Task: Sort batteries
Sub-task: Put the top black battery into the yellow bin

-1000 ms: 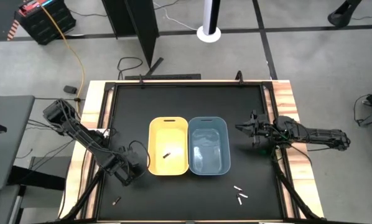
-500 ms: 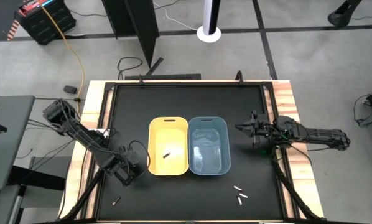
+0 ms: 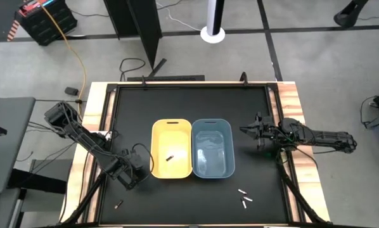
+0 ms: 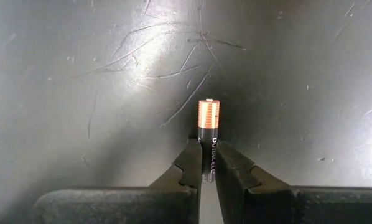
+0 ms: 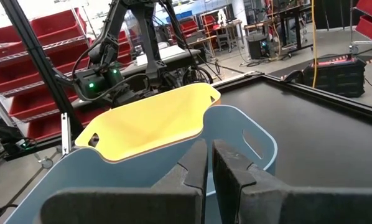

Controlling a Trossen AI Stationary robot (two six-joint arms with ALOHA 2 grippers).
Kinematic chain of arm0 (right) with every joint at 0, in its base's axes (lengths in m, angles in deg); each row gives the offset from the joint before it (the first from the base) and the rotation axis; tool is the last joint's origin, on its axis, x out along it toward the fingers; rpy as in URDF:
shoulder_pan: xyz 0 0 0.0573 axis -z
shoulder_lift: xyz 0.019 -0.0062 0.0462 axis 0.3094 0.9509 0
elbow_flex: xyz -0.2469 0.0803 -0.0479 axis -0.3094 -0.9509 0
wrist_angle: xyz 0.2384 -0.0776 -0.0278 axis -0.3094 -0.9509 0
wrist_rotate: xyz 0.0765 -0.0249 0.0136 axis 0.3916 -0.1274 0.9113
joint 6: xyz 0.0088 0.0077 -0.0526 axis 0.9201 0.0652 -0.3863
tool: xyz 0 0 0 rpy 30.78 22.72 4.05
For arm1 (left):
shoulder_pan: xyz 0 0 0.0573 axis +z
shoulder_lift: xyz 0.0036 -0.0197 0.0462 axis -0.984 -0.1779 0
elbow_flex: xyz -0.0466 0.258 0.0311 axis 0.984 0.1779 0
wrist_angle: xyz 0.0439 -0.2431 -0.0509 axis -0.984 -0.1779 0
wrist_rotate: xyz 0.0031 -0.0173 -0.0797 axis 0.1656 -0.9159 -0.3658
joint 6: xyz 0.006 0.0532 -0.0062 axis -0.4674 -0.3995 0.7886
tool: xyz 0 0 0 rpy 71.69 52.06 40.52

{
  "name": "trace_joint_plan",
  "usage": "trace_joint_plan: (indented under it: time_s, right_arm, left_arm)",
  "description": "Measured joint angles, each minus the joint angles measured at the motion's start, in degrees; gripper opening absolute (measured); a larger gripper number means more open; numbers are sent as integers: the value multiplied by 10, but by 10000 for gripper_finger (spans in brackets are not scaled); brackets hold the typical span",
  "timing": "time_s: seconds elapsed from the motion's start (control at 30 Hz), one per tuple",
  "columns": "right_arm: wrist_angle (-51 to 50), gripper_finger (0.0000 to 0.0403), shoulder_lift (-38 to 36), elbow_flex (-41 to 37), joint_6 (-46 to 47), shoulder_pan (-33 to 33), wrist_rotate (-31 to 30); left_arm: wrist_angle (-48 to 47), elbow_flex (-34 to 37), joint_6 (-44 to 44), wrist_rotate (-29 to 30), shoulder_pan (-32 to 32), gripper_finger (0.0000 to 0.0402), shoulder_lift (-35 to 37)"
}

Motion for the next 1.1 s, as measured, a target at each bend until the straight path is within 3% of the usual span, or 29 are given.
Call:
trace_joint_plan:
  time_s: [0.5, 0.93, 1.1]
  right_arm:
    - [0, 43, 0, 0, 0, 0, -1]
    - [0, 43, 0, 0, 0, 0, -2]
    - [0, 43, 0, 0, 1, 0, -2]
  left_arm:
    - [3, -1, 34, 9, -26, 16, 13]
    - [-7, -1, 62, 90, -52, 14, 125]
    - [-7, -1, 41, 94, -53, 14, 171]
